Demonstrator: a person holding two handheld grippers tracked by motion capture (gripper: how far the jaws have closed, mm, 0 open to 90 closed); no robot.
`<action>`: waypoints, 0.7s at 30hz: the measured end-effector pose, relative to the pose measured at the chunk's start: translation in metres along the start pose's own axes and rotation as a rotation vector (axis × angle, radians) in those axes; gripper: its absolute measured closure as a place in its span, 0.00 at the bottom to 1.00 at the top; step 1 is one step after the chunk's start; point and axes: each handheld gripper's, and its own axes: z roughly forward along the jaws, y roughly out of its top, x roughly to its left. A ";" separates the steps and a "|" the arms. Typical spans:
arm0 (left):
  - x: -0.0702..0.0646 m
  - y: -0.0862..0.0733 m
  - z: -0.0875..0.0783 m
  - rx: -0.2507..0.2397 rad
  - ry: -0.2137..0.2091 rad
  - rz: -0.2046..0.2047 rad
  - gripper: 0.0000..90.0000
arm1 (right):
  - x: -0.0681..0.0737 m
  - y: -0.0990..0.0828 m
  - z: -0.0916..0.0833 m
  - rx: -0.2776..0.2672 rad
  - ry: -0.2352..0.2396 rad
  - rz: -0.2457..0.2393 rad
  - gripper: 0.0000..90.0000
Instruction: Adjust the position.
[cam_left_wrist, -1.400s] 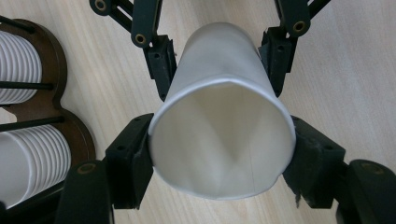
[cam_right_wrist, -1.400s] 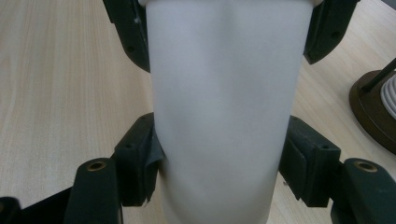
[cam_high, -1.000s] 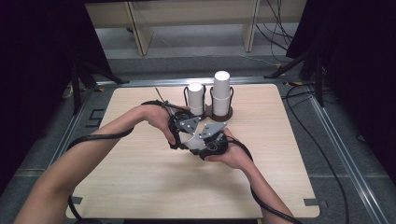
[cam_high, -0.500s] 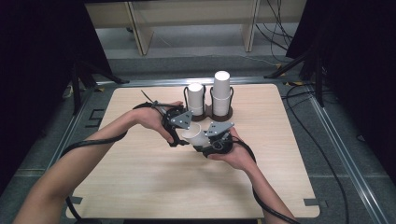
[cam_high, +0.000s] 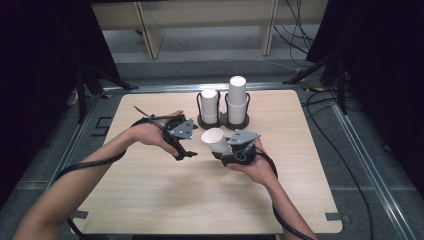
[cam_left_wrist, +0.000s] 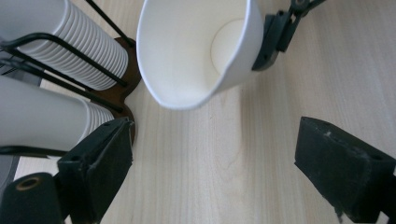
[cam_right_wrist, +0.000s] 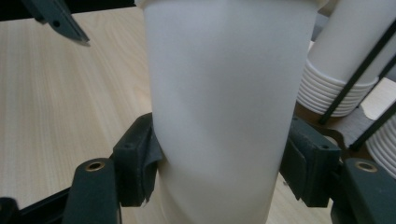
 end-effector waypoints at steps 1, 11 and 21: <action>-0.001 -0.002 0.000 -0.008 0.008 -0.010 0.12 | 0.000 0.000 0.000 0.000 0.000 0.000 0.39; -0.022 -0.029 0.003 -0.114 0.130 -0.161 0.11 | -0.005 -0.012 -0.014 -0.080 -0.077 0.047 0.39; -0.060 -0.064 0.000 -0.281 0.314 -0.392 0.10 | -0.011 -0.027 -0.036 -0.163 -0.167 0.164 0.39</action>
